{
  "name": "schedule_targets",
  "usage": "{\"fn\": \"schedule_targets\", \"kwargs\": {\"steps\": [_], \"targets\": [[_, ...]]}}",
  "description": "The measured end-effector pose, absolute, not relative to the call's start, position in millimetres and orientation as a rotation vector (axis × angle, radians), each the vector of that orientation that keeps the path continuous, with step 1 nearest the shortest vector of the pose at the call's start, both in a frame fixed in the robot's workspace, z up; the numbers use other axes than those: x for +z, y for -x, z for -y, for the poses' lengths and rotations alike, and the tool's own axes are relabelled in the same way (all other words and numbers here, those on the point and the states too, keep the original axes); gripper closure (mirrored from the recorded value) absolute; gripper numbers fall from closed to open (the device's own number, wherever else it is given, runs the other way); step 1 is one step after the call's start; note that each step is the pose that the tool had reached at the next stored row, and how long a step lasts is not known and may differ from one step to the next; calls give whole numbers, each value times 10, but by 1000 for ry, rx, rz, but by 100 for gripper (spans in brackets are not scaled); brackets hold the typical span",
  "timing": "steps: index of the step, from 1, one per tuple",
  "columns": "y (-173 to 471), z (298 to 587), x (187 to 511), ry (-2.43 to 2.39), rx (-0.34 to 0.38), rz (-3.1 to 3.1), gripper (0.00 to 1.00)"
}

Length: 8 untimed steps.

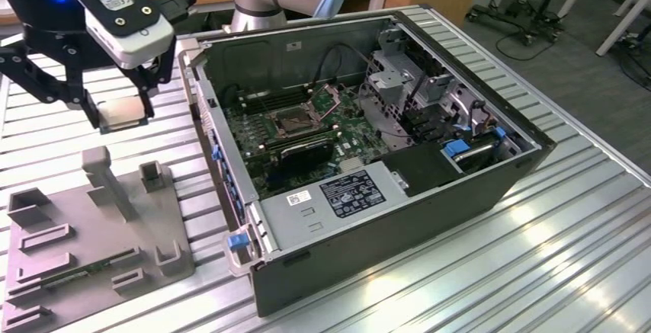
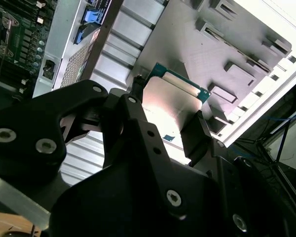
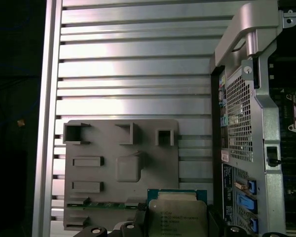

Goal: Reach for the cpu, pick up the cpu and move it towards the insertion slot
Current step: 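Pick up the cpu and move it towards the insertion slot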

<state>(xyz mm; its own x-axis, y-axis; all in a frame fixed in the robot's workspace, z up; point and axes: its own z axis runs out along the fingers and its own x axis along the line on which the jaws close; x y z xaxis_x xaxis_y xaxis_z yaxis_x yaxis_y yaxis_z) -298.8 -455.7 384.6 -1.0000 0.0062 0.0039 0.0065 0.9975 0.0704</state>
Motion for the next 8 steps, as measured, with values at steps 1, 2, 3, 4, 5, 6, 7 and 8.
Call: {"fn": "schedule_targets", "kwargs": {"steps": [1,2,3,4,5,6,7,8], "targets": [[2985,4557,3845,10,-111,3136,45],[2983,4557,3845,10,-111,3136,45],[2981,4557,3845,10,-111,3136,45],[2979,4557,3845,10,-111,3136,45],[2976,4557,3846,10,-111,3136,45],[2975,4557,3845,10,-111,3136,45],[2973,4557,3845,10,-111,3136,45],[2970,4557,3845,10,-111,3136,45]]}}
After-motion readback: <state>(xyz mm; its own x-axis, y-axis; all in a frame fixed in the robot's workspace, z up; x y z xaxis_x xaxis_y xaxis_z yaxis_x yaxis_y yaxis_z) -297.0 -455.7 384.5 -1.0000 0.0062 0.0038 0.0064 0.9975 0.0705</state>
